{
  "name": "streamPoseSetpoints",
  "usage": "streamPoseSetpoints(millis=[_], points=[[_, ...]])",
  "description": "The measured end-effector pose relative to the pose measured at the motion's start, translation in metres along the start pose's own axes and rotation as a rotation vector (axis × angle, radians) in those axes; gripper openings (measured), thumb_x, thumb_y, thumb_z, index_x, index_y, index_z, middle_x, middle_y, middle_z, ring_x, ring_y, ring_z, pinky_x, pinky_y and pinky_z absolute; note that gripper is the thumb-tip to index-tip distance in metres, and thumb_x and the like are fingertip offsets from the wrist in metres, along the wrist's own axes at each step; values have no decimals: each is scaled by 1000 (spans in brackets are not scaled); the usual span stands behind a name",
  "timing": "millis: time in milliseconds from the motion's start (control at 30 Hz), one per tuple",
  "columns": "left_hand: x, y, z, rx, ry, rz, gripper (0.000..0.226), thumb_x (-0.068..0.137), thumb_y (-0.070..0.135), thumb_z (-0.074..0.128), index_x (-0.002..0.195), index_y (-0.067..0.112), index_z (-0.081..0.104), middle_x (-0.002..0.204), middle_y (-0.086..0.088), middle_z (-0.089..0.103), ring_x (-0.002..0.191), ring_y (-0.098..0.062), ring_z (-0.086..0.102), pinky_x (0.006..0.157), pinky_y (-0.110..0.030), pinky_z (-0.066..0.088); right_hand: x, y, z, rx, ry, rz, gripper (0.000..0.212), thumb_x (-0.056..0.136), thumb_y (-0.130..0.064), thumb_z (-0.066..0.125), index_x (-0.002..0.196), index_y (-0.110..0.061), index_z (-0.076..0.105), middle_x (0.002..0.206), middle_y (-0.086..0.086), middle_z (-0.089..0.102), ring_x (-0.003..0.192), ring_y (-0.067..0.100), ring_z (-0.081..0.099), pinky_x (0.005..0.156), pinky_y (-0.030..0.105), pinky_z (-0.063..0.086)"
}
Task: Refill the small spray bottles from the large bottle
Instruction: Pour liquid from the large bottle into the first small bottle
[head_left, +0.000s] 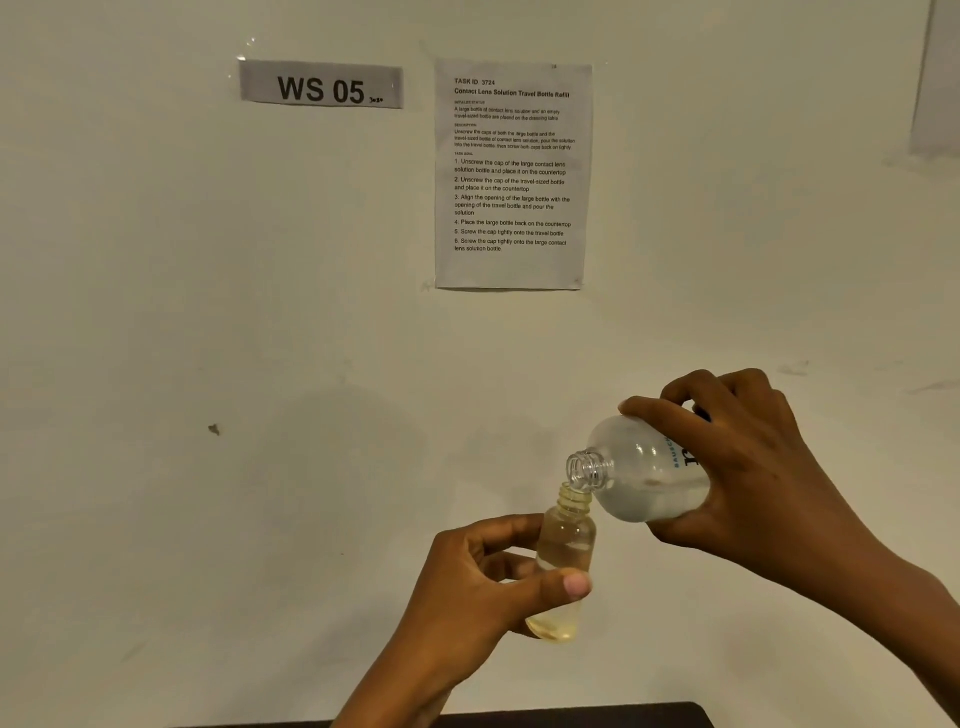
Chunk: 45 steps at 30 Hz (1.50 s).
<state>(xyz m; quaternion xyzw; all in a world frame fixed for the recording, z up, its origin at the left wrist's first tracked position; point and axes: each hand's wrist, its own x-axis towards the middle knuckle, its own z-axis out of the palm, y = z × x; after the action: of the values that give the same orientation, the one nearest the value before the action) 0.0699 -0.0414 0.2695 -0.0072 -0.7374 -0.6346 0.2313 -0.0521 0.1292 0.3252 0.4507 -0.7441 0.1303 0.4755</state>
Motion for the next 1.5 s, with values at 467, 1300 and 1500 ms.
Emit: streamPoseSetpoints(millis=[467,1300,1500], points=[[2,-7,1,9,-17,-15,35,48,34,80,82,34,72,71,10,70,74,-18,67,57,-26,56,-5,0,2,8,-18,15,70,44,-39,63,112,-32,49,94,-1,54,85,16,33,68,32,32],[-8,-50,20,-78,-24,-142,30,66,16,80,92,28,72,93,6,74,87,-14,70,67,-28,58,-61,-4,39,312,-182,206,70,50,-63,57,113,-36,44,99,-8,54,87,12,41,71,17,31],[-25,-90,25,-132,-7,-231,44,63,20,80,105,22,68,105,2,71,97,-15,68,83,-37,57,-105,-10,47,677,-349,524,69,47,-41,88,96,-48,40,97,-32,43,87,7,50,71,17,38]])
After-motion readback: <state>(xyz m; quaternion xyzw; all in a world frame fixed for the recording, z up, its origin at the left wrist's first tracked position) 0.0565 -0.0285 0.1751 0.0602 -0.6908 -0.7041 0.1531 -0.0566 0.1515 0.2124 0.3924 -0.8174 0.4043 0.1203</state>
